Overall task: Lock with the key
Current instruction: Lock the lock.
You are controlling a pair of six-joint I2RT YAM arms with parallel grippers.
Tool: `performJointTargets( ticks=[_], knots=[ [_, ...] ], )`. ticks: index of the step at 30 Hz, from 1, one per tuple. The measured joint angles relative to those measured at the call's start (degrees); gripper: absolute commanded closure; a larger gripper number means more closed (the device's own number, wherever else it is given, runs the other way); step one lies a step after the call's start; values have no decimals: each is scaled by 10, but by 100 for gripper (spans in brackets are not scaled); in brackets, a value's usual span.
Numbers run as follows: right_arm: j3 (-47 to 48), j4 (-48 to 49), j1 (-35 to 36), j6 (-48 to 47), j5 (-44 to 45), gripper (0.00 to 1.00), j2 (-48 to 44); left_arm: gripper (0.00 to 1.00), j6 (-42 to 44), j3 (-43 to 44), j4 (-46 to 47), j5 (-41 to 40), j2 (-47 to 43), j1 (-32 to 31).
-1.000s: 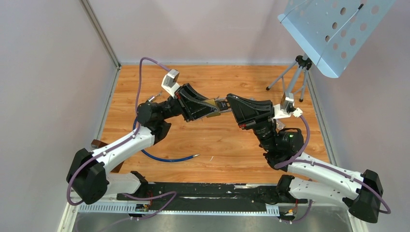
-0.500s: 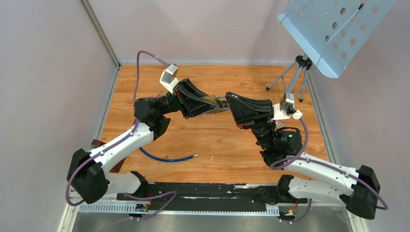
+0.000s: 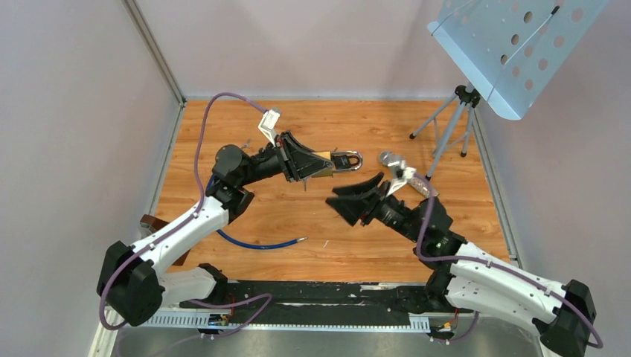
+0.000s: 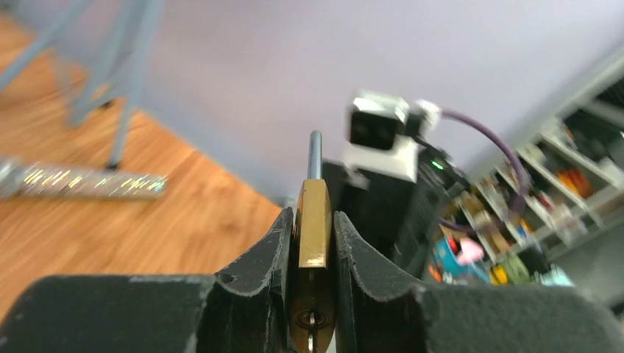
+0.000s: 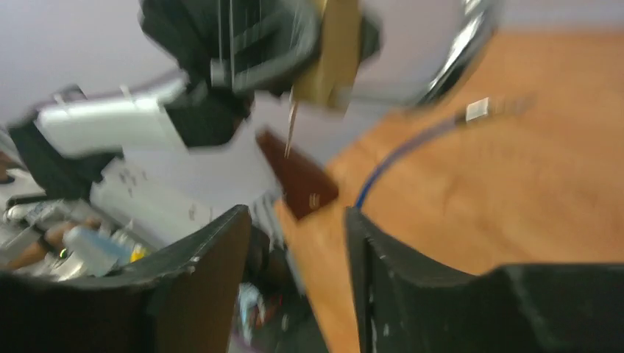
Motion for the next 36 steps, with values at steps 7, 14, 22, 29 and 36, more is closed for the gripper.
performJointTargets(
  ticks=[7,14,22,29,36],
  knots=[
    [-22,-267,-42,60,-95,9,-90,100,-2,-115,-102,-104,0,56],
    [-10,-296,-45,120,-85,8,-113,100,-22,-143,-138,-127,-65,60],
    [-9,-307,-45,223,-45,8,-70,100,-47,-143,-157,-162,-179,60],
    [29,-297,-45,270,-59,9,-2,100,-64,-143,-216,-195,-247,60],
    [74,-268,-32,307,-81,9,52,100,-77,-143,-256,-216,-296,60]
  ],
)
